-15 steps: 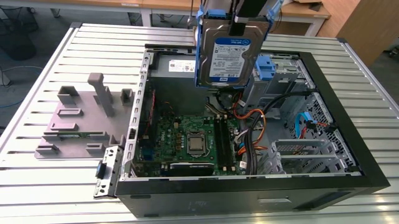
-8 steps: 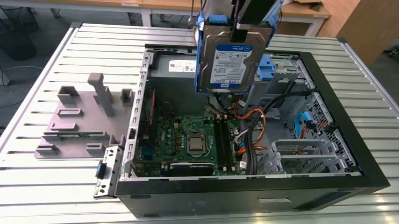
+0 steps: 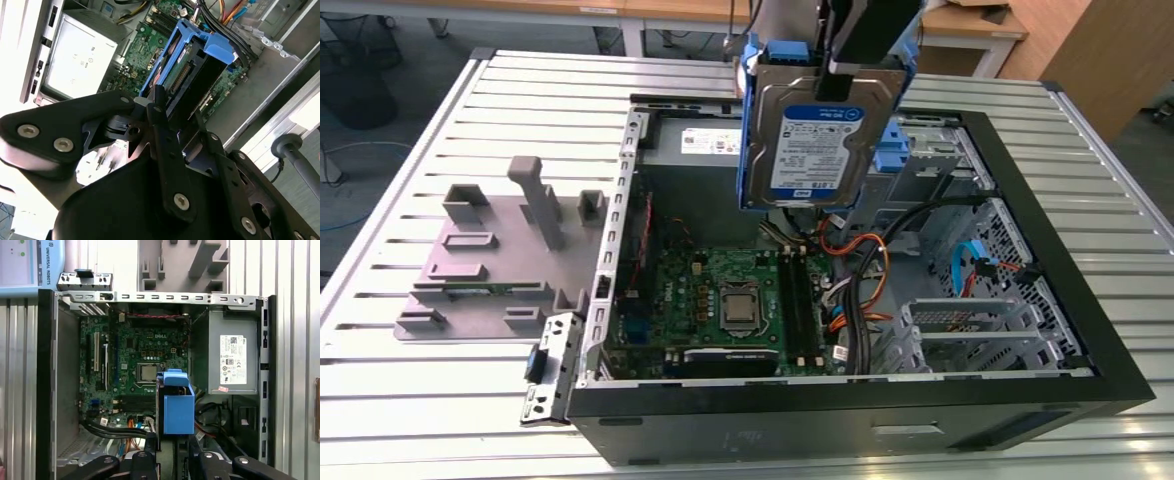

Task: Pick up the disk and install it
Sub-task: 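Pick up the disk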

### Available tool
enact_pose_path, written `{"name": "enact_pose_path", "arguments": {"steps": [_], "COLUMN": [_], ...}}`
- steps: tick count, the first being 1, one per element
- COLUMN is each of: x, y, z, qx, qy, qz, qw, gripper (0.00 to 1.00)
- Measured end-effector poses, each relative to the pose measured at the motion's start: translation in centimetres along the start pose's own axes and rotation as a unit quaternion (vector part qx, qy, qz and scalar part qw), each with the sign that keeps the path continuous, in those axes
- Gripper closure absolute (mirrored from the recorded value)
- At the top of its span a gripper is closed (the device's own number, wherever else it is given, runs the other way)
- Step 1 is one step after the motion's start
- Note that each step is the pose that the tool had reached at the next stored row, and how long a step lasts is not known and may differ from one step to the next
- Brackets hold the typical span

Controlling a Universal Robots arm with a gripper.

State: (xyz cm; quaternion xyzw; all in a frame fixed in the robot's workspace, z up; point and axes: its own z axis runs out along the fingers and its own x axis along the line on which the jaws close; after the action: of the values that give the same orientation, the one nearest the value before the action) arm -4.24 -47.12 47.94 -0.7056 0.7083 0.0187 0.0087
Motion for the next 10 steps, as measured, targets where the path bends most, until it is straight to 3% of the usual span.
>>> {"name": "enact_pose_path", "arguments": {"steps": [10], "x": [1.39], "y": [0.00], "z": [0.01], "qx": [0.0000], "qy": [0.0000], "qz": [0.000], "qw": [1.00000], "gripper": [0.65]}}
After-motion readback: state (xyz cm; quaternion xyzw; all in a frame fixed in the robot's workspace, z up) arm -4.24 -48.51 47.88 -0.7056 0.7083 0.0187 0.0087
